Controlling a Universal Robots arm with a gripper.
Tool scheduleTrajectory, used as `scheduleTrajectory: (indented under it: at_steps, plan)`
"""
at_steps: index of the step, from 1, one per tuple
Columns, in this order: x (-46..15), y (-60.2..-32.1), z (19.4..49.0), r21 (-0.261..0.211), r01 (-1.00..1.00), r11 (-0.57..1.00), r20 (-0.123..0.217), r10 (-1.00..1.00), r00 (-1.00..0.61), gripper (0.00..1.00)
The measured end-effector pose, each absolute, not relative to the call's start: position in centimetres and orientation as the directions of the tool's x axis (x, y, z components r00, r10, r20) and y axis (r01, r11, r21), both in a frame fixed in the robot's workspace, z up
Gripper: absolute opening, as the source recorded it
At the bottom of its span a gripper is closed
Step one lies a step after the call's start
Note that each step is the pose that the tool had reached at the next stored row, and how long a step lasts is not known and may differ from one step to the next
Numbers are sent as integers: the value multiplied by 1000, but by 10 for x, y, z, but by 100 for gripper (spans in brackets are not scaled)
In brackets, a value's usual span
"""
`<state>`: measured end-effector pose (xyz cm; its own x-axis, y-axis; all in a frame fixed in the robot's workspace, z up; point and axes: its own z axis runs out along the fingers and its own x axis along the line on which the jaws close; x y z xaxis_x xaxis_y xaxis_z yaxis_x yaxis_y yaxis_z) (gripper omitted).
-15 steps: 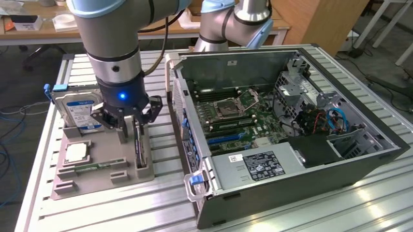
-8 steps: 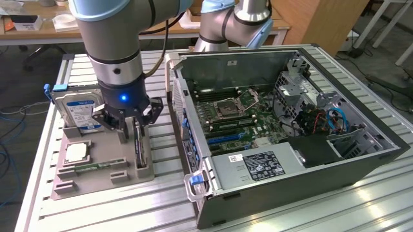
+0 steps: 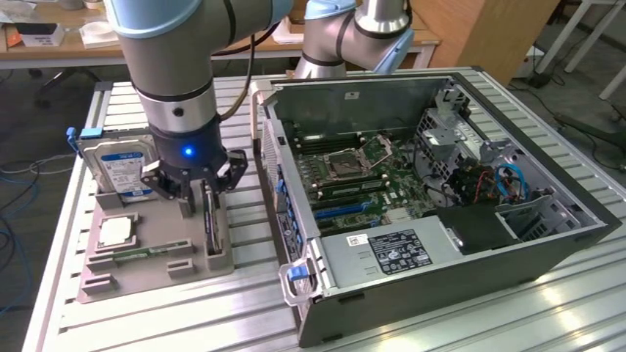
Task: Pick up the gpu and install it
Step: 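Pick up the gpu and move the gpu toward the slot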
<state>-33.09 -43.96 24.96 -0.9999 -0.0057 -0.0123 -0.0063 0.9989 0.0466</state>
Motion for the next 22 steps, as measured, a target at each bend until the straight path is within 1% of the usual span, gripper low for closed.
scheduleTrajectory:
  at_steps: [22]
  plan:
    - [-329, -440, 235, 47, -6, 999, -12, -6, -1000, 41]
